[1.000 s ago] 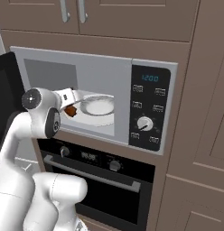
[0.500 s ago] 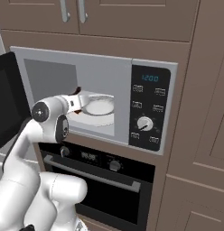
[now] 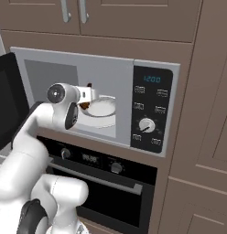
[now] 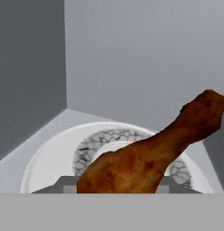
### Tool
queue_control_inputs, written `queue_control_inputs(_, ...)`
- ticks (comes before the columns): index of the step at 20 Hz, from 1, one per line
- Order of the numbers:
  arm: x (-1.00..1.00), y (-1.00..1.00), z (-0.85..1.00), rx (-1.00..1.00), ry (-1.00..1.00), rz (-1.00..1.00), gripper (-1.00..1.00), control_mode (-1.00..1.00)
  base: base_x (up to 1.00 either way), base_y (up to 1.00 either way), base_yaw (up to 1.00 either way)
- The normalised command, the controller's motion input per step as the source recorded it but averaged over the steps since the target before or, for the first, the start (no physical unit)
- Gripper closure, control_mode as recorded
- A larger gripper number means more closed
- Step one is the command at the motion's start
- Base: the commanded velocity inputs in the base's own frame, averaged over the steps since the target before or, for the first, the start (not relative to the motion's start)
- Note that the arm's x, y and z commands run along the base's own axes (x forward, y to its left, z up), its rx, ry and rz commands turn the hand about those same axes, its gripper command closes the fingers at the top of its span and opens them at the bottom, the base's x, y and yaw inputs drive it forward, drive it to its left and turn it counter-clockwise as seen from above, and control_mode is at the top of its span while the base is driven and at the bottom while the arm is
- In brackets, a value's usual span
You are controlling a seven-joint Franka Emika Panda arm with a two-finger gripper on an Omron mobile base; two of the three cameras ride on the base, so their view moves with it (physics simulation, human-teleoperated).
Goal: Pick the chicken drumstick from the counter and place it in the microwave.
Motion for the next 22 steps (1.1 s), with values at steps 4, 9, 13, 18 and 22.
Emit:
queue_control_inputs(4, 0.29, 0.00, 0.00, 0.00, 0.17, 0.00, 1.00, -1.00, 0.00, 0.00, 0.00)
queue_control_inputs(9, 0.13, 0.00, -0.11, 0.01, 0.05, 0.00, 1.00, -1.00, 0.00, 0.00, 0.00)
queue_control_inputs(13, 0.02, 0.00, -0.23, 0.01, 0.01, 0.00, 1.00, -1.00, 0.00, 0.00, 0.00)
queue_control_inputs(18, 0.00, -0.01, -0.30, 0.01, 0.00, 0.00, 1.00, -1.00, 0.00, 0.00, 0.00)
queue_control_inputs(22, 0.08, -0.05, -0.21, 0.02, 0.00, 0.00, 1.00, -1.00, 0.00, 0.00, 0.00)
